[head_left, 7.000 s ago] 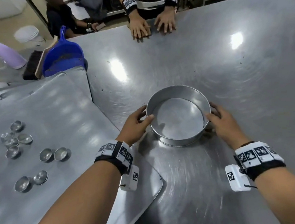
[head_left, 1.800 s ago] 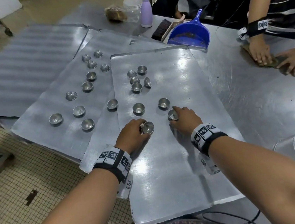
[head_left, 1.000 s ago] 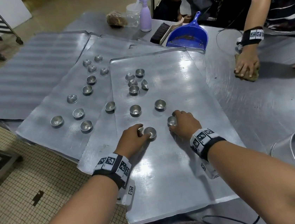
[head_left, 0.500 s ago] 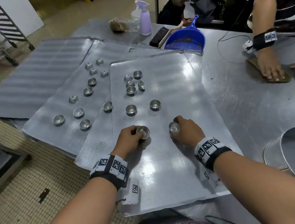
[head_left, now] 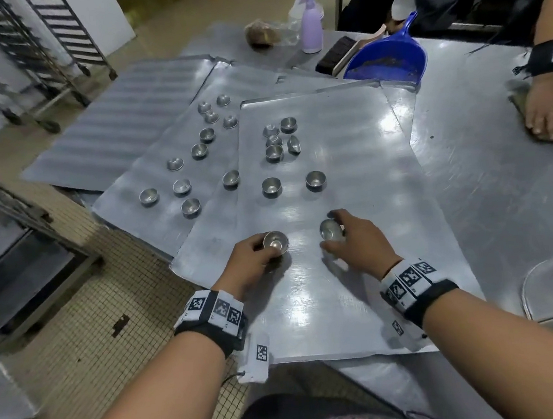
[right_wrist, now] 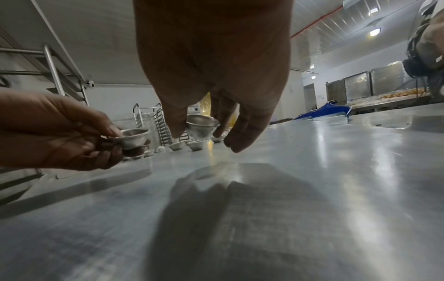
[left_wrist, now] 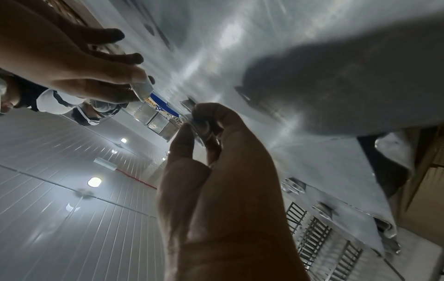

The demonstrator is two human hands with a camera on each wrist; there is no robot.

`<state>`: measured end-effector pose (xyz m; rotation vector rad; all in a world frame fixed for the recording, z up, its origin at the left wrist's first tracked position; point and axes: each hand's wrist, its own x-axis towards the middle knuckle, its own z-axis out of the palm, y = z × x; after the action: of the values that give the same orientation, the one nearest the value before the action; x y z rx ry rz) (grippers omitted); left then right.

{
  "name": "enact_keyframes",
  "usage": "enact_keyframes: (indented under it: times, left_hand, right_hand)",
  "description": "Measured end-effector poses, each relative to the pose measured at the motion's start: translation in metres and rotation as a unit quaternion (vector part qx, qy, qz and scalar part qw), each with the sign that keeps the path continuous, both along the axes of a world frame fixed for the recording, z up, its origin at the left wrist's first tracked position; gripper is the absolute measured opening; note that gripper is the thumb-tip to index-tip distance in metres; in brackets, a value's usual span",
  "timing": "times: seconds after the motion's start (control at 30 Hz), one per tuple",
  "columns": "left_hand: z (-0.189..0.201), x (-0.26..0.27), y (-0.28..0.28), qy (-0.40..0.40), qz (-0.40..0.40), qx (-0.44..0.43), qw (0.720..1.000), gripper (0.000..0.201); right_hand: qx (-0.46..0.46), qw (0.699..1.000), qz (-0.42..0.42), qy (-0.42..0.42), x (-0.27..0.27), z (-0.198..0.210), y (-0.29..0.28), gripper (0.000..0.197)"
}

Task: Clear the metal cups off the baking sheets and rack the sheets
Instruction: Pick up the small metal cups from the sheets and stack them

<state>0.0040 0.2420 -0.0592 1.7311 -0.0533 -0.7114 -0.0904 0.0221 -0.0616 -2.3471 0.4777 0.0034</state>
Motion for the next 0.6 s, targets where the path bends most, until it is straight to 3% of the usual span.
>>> enact_keyframes:
  times: [0.27, 0.43, 0.6]
  left_hand:
    - [0.005, 0.054, 0.01, -0.005, -0.022, -0.007, 1.0, 0.041]
    - [0.013, 0.089, 0.012, 0.067, -0.04, -0.062, 0.995, 0.021]
    - [0.006, 0.114, 0.019, 0.145, -0.059, -0.121, 0.98, 0.028]
  right_hand:
    - [0.0, 0.999, -0.051, -0.01, 0.026, -0.001, 0.015, 0.055]
    - [0.006, 0.996, -0.092, -0.007, 0.052, 0.003, 0.037, 0.053]
    - [0.011, 0.991, -0.132, -0.012, 0.074, 0.007, 0.059, 0.051]
